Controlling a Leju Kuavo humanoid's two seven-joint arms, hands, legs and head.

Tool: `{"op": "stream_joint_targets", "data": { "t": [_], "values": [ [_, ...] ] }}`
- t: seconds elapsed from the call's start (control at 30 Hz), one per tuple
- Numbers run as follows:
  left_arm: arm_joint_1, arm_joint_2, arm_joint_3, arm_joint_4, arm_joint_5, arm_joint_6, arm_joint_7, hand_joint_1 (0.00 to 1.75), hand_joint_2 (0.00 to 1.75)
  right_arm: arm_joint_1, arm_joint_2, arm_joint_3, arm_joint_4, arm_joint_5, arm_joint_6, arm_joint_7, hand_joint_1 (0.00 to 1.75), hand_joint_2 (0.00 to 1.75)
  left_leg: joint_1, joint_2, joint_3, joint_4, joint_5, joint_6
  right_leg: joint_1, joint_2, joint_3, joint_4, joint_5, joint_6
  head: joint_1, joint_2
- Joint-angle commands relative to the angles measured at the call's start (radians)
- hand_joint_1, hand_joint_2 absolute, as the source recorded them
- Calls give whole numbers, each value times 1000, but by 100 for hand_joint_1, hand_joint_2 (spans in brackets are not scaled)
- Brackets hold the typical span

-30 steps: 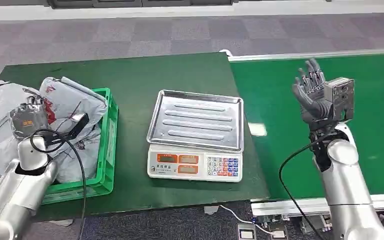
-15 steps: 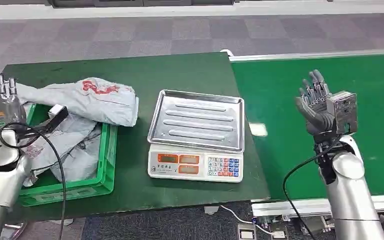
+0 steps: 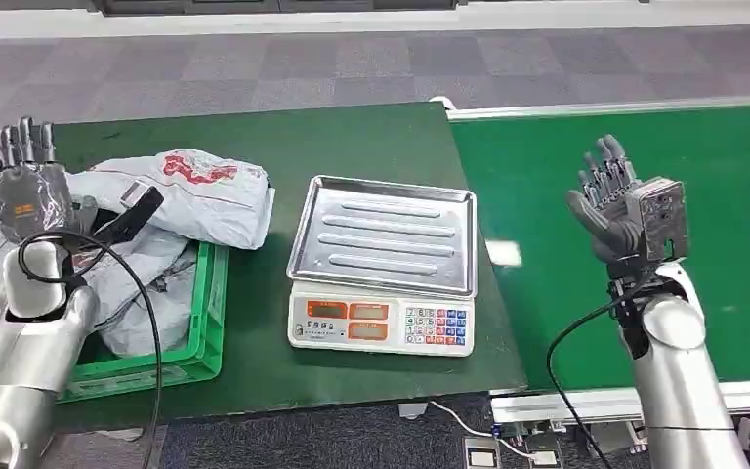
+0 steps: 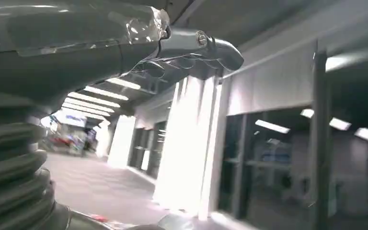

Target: Moved the parcel from conveyor to table for the left to box.

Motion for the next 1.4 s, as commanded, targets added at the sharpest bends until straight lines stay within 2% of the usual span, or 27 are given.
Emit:
{"op": "stream_joint_targets", "data": {
  "t": [0.03, 0.43, 0.47, 0.5, 0.53, 0.6, 0.67, 0.7, 0.77, 0.83, 0.93, 1.17, 1.2, 1.23, 1.27, 1.3, 1.4],
  "values": [
    [-109, -135, 46, 75, 246, 64, -157, 0, 175, -55, 63, -34, 79, 13, -16, -1, 0, 175, 1, -3, 1, 0, 0, 0, 1, -3, 2, -1, 0, 0, 0, 0],
    [-108, -129, 42, 84, 253, 74, -159, 0, 175, -52, 61, -37, 75, 13, -16, 0, 0, 175, 0, -2, 3, -2, 0, 0, 1, -2, 4, -2, 0, 0, 0, 0],
    [-103, -218, 88, 20, 379, -52, -285, 0, 175, -63, 79, -54, 75, 18, -48, -54, 0, 175, 0, -1, 1, -1, 0, 0, 1, -2, 2, -1, 0, 0, 0, 0],
    [-132, -302, 47, 91, 639, -43, -496, 0, 175, -93, 93, -55, 106, 35, -59, -68, 0, 175, 0, -1, 3, -1, 0, 0, 1, -2, 4, -2, 0, 0, 0, 0],
    [-154, -357, 1, 133, 678, -40, -521, 0, 175, -115, 96, -52, 131, 37, -59, -70, 0, 175, 1, -1, 3, -2, 0, 0, 1, -2, 5, -3, 0, 0, 0, 0],
    [-194, -442, -60, 225, 809, -31, -562, 0, 175, -150, 94, -33, 183, 56, -88, -104, 0, 175, 0, -9, 0, 0, 2, 1, 0, -10, 3, -1, -1, 1, 0, 0],
    [-206, -477, -91, 268, 960, -72, -599, 0, 175, -183, 104, -3, 236, 38, -77, -131, 0, 175, -1, -7, 1, 0, 2, 1, -1, -8, 3, -2, 0, 1, 0, 0],
    [-203, -492, -94, 278, 1043, -90, -626, 0, 175, -205, 130, 19, 265, 39, -80, -147, 0, 175, -1, -12, -1, 0, 2, 3, -1, -13, 4, -2, -1, 1, 0, 0],
    [-201, -515, -101, 282, 1158, -155, -645, 0, 175, -234, 182, 50, 287, 39, -83, -150, 0, 175, -1, -11, -2, 1, 3, 4, -1, -14, 4, -2, 0, 1, 0, 0],
    [-223, -554, -135, 304, 1202, -200, -621, 0, 175, -272, 246, 75, 291, 72, -118, -126, 0, 175, -1, -6, 0, 0, 2, 5, -1, -8, 6, -4, 2, 2, 0, 0],
    [-275, -621, -179, 371, 1254, -248, -589, 0, 175, -291, 291, 94, 261, 73, -157, -83, 0, 175, -3, -2, -4, 2, 2, 4, -3, -4, 0, 0, 3, 3, 0, 0],
    [-282, -612, -193, 384, 1270, -244, -594, 0, 175, -276, 274, 93, 243, 73, -155, -80, 0, 175, -3, -4, -4, 2, 3, 4, -3, -6, -1, 0, 3, 3, 0, 0],
    [-276, -649, -216, 416, 1359, -432, -558, 0, 175, -206, 293, 117, 183, 64, -137, -61, 0, 175, -3, -3, -3, 1, 3, 4, -3, -5, 0, -1, 3, 3, 0, 0],
    [-263, -671, -280, 433, 1402, -378, -574, 0, 175, -138, 309, 156, 123, 90, -171, -55, 0, 175, -3, -3, -4, 1, 3, 4, -3, -5, 0, -1, 3, 3, 0, 0],
    [-266, -671, -415, 445, 1519, -307, -589, 0, 175, -97, 310, 199, 89, 91, -211, -52, 0, 175, -2, -6, -3, 0, 3, 4, -2, -7, 1, -2, 3, 3, 0, 0],
    [-274, -671, -458, 460, 1562, -288, -599, 0, 175, -91, 306, 215, 84, 83, -225, -50, 0, 175, -1, -6, -2, -1, 3, 4, -1, -8, 3, -3, 3, 3, 0, 0],
    [-293, -671, -467, 493, 1602, -292, -606, 0, 175, -103, 290, 232, 87, 70, -231, -45, 0, 175, -2, -10, -2, -1, 3, 4, -2, -11, 4, -4, 1, 3, 0, 0]
  ]
}}
